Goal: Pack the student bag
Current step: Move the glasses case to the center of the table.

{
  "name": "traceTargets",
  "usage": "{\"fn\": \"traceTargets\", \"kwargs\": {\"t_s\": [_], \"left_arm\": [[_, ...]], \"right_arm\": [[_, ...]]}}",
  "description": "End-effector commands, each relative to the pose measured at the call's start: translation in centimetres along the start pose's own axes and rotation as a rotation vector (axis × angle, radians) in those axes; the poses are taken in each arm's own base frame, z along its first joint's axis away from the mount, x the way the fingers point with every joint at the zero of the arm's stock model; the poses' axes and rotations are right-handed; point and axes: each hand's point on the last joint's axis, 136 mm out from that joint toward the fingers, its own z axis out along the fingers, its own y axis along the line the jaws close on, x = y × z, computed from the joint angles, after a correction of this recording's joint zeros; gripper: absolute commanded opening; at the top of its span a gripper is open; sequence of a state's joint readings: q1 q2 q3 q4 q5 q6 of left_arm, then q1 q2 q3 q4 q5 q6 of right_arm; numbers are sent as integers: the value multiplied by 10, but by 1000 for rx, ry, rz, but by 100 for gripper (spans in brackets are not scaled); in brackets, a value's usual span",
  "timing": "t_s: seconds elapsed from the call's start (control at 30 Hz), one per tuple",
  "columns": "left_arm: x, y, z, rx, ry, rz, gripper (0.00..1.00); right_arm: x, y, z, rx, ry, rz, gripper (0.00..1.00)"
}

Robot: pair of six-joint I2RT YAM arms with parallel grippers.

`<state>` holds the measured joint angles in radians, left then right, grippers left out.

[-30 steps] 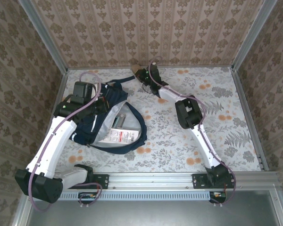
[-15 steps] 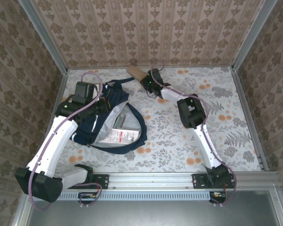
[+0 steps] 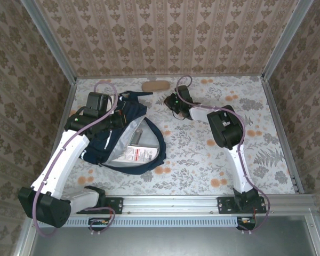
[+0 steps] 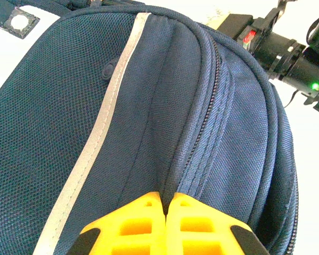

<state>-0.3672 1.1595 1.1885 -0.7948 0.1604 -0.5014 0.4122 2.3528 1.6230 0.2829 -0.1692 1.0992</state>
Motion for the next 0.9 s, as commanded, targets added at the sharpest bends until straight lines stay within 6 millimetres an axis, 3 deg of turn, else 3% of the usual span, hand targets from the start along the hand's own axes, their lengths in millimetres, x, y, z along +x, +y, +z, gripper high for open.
{"fn": "traceTargets", "kwargs": {"t_s": [0.0, 0.3, 0.47, 0.63, 0.77, 0.87], "left_arm": [[-10, -17, -6, 74, -43, 20, 0], [-10, -16, -2, 59, -29, 17, 0], [-6, -13, 2, 48, -11, 6, 0], [-4, -9, 4, 30, -5, 2, 0], [-6, -10, 7, 33, -10, 0, 0], [-7, -11, 8, 40, -13, 0, 0]], "right_arm": [[-27, 46, 10, -144, -68, -5, 0], [-65, 63, 69, -187, -166, 85, 0], [-85, 61, 85, -202, -288, 164, 0], [-87, 22, 89, 1, -314, 223, 0], [-61, -21, 80, 208, -193, 275, 0], [-40, -38, 66, 277, -123, 276, 0]]}}
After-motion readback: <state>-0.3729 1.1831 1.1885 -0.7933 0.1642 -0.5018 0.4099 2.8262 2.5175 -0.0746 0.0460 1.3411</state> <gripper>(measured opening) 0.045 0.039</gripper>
